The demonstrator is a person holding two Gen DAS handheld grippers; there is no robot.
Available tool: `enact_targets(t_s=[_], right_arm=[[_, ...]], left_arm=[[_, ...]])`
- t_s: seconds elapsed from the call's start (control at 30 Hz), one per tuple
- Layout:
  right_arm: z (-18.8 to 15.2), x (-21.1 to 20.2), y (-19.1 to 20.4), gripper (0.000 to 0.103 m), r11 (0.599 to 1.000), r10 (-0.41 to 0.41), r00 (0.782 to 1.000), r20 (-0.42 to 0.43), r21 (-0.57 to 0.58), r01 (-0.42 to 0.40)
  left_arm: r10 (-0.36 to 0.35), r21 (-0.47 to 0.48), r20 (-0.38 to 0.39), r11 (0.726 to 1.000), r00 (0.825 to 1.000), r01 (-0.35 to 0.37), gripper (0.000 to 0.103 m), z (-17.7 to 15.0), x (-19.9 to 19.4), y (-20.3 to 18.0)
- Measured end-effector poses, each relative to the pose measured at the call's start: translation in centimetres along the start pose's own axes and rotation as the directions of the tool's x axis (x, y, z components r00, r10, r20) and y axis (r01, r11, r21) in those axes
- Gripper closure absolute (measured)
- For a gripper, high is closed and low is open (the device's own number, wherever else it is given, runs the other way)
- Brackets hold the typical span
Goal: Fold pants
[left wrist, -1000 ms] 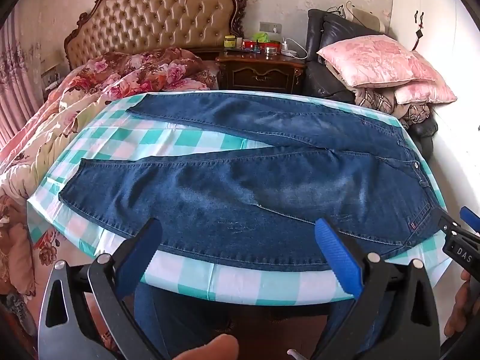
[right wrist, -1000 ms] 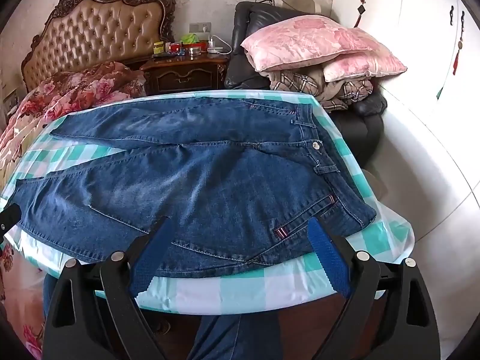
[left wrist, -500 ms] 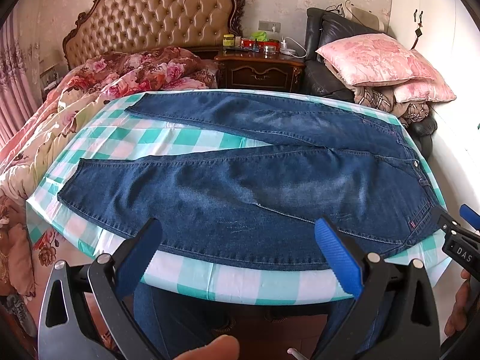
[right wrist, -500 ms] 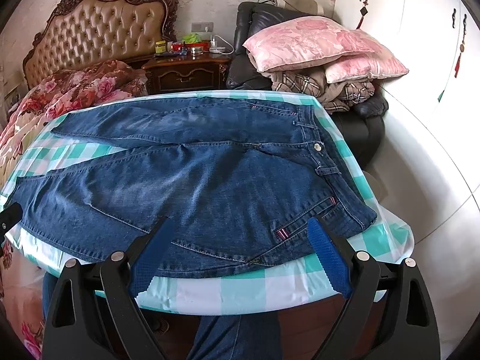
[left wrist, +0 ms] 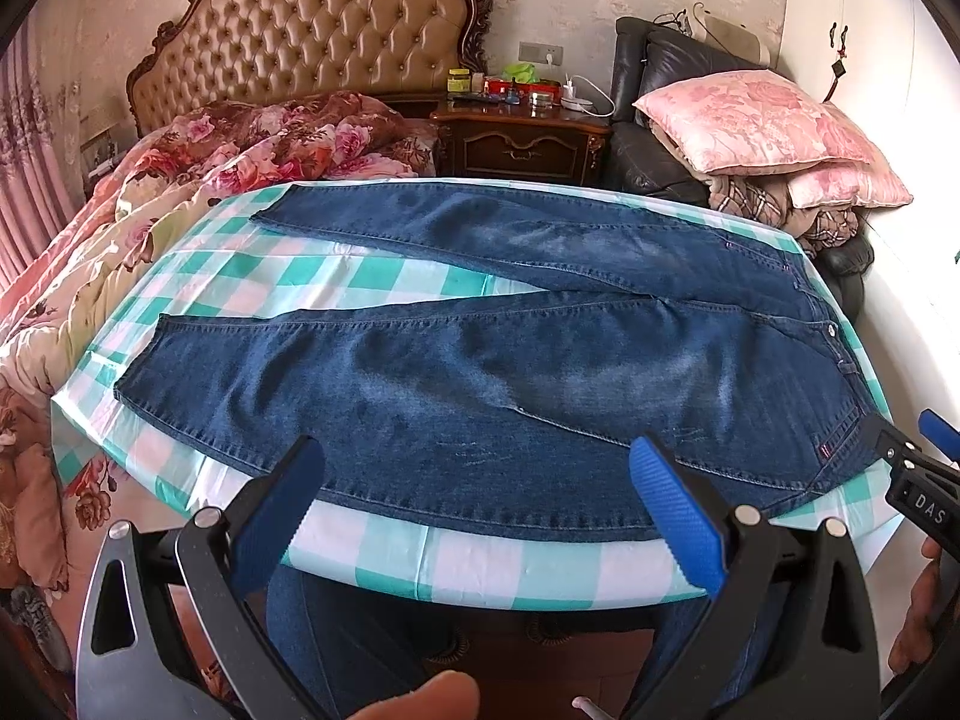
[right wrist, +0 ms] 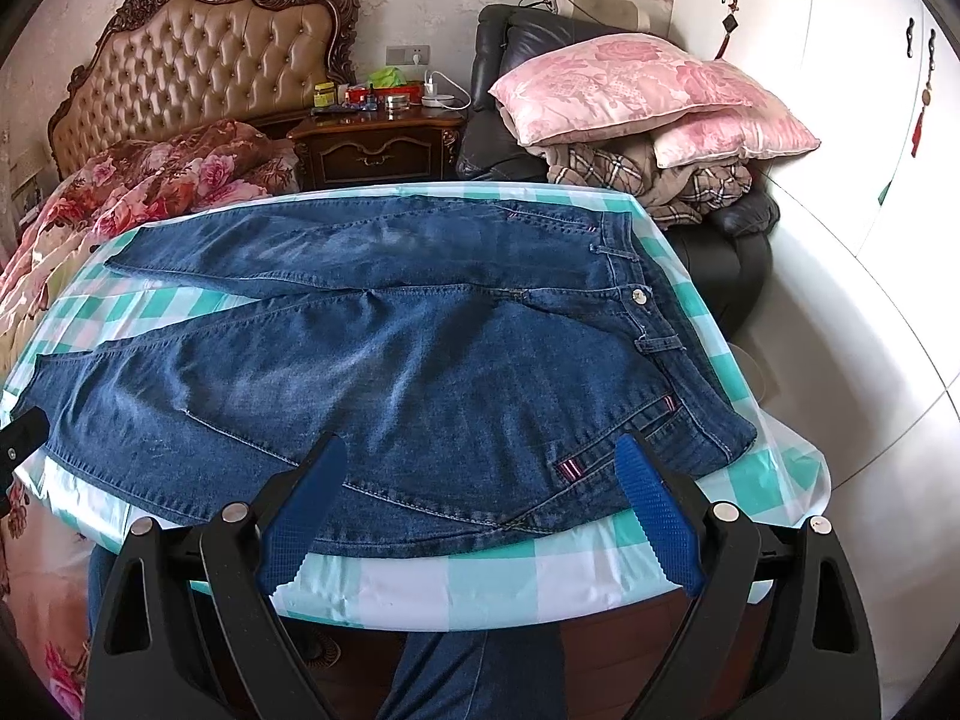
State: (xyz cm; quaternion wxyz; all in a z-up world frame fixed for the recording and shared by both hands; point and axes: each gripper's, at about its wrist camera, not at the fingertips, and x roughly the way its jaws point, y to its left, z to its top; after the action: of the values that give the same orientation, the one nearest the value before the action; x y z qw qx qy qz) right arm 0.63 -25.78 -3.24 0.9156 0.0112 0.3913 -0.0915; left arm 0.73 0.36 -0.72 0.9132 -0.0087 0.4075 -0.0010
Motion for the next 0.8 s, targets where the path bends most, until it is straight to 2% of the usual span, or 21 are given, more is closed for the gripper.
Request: enact_targets(t_s=[0.8], right_arm=[[-0.06, 0.03, -0.08, 0.015, 1.0, -0.004, 1.0, -0.002, 0.002, 0.004]], left_arm=[[0.003, -0.006, -0.002, 1.0, 1.0, -0.003, 0.001, -0.56, 0.37, 0.34]])
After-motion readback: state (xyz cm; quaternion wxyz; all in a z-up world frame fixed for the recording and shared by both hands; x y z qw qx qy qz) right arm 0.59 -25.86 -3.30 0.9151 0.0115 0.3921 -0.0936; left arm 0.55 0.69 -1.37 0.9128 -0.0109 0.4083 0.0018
